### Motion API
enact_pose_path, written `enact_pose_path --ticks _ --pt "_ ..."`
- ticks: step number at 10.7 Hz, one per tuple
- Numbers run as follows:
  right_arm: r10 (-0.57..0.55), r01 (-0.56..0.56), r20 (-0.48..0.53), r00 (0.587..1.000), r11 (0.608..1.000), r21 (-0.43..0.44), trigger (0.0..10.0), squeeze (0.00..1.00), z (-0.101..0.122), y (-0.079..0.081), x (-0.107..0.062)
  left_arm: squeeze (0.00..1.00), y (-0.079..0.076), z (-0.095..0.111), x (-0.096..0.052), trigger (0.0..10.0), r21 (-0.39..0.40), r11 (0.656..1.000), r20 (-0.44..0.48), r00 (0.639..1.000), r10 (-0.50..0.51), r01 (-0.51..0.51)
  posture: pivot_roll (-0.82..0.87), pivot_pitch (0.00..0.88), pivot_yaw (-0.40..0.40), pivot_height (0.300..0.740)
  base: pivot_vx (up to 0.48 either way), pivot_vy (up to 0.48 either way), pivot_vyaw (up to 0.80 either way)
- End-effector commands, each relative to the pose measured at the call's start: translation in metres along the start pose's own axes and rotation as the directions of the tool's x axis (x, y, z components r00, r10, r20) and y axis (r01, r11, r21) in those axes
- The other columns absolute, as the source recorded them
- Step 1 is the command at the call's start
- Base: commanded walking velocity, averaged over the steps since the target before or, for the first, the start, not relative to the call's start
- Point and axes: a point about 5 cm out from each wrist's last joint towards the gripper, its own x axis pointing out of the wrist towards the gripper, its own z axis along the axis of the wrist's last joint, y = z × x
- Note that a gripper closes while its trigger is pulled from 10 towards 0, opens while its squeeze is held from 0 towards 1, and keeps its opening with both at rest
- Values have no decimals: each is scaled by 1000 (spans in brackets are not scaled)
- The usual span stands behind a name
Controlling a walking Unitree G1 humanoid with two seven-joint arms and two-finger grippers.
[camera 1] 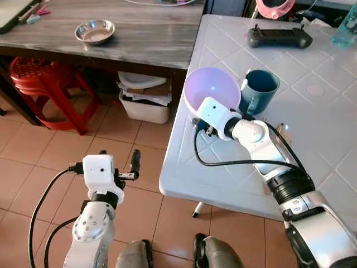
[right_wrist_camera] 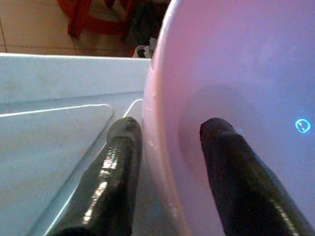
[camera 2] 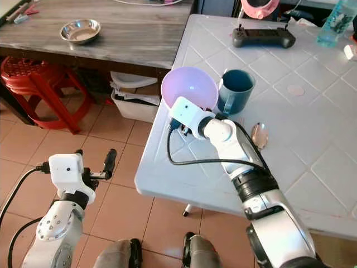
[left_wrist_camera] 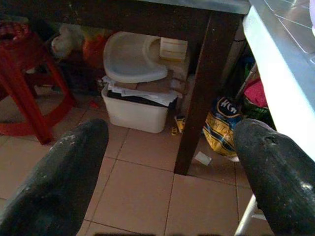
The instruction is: Setting the table
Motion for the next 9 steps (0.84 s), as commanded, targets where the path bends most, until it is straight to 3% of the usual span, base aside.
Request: enact_pose_path --ticks 1,5,9 --pt "18 -18 -20 1000 1000 -21 0 0 0 -3 0 0 1 1 -2 10000 0 1000 -6 1000 -1 1 64 207 18 740 0 0 0" --pt "19 -19 2 1000 999 -38 0 0 3 -3 -3 0 -1 -1 -2 10000 -16 1000 -15 1000 -12 12 63 200 18 740 0 0 0" --pt "-87 89 63 994 996 -27 0 0 -5 -4 -10 0 2 -4 0 10000 -6 1000 -28 999 22 -22 59 178 12 740 0 0 0"
